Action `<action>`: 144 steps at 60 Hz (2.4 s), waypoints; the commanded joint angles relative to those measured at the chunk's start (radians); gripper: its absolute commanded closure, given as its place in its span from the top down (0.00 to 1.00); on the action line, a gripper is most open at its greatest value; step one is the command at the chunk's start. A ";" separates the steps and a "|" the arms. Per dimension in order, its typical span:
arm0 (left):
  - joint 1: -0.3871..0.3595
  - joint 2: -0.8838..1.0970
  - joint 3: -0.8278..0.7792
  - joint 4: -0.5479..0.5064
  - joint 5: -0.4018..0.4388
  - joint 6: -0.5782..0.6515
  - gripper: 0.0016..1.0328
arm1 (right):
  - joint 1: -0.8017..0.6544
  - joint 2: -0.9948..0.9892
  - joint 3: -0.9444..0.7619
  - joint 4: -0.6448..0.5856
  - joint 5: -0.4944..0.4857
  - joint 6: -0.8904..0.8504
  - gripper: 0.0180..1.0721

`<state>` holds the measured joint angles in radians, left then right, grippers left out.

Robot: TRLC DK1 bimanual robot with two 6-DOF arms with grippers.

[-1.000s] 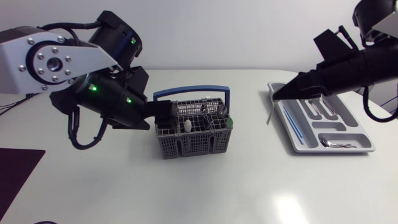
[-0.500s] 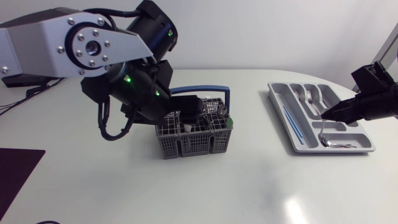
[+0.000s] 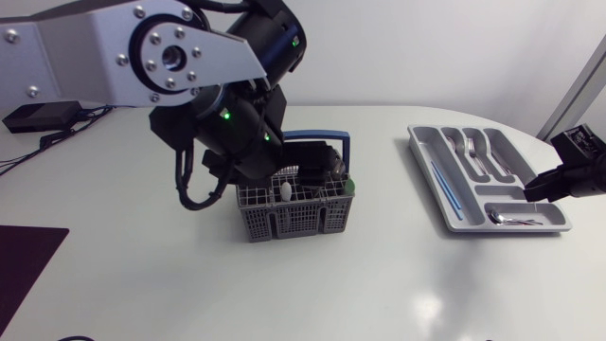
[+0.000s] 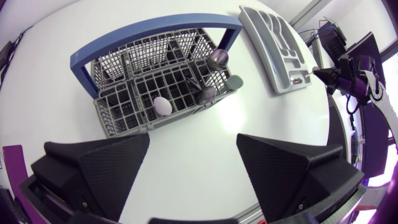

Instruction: Unload the cutlery basket into the drawer organizer.

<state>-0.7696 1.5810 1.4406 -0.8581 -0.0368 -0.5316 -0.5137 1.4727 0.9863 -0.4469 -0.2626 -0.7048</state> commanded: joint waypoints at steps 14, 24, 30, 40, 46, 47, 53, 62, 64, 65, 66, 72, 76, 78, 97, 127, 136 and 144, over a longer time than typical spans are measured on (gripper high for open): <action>-0.028 0.056 0.057 -0.016 -0.014 -0.039 0.95 | -0.016 0.158 -0.037 0.146 0.125 -0.032 0.08; -0.028 0.057 0.057 -0.018 -0.015 -0.039 0.95 | 0.001 0.195 -0.049 0.155 0.174 -0.030 0.28; -0.023 0.057 0.052 -0.018 -0.015 -0.038 0.95 | 0.027 0.184 -0.064 0.152 0.210 -0.028 0.42; -0.008 0.051 0.043 -0.019 -0.015 -0.038 0.95 | 0.086 0.100 -0.084 0.120 0.250 0.004 0.70; 0.006 0.043 0.029 -0.019 -0.015 -0.036 0.95 | 0.146 0.018 -0.090 0.053 0.250 0.037 0.72; 0.007 0.042 0.029 -0.019 -0.015 -0.036 0.95 | 0.156 0.005 -0.090 0.045 0.249 0.044 0.72; 0.026 0.033 0.020 -0.019 -0.015 -0.036 0.95 | 0.239 -0.071 -0.090 -0.022 0.243 0.091 0.72; 0.047 0.027 0.007 -0.019 -0.015 -0.041 0.95 | 0.412 -0.149 -0.084 -0.116 0.240 0.194 0.72; 0.049 0.027 0.006 -0.019 -0.015 -0.042 0.95 | 0.448 -0.157 -0.084 -0.128 0.240 0.214 0.72; 0.052 0.027 0.004 -0.019 -0.015 -0.047 0.95 | 0.466 -0.160 -0.081 -0.134 0.241 0.226 0.72; 0.053 0.027 0.004 -0.019 -0.015 -0.050 0.95 | 0.480 -0.163 -0.081 -0.138 0.241 0.235 0.72; 0.067 0.028 0.011 -0.036 -0.015 -0.087 0.95 | 0.601 -0.178 -0.058 -0.174 0.244 0.320 0.72; 0.073 0.033 0.021 -0.055 -0.015 -0.116 0.95 | 0.658 -0.178 -0.034 -0.202 0.243 0.360 0.72; 0.075 0.036 0.026 -0.064 -0.015 -0.133 0.95 | 0.681 -0.176 -0.024 -0.210 0.243 0.372 0.72; 0.098 0.054 0.058 -0.145 -0.015 -0.269 0.95 | 0.870 -0.147 0.034 -0.240 0.229 0.478 0.72; 0.133 0.073 0.050 -0.164 -0.015 -0.248 0.95 | 1.023 0.015 0.272 -0.351 0.013 0.646 0.72; 0.150 0.071 0.034 -0.162 -0.006 -0.153 0.95 | 1.055 0.078 0.345 -0.374 -0.029 0.683 0.72; 0.158 0.050 0.001 -0.133 0.006 -0.073 0.95 | 1.074 0.135 0.380 -0.375 -0.040 0.705 0.72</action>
<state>-0.6220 1.6318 1.4715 -1.0004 -0.0372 -0.6685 0.5480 1.5627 1.3392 -0.8082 -0.2890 -0.0349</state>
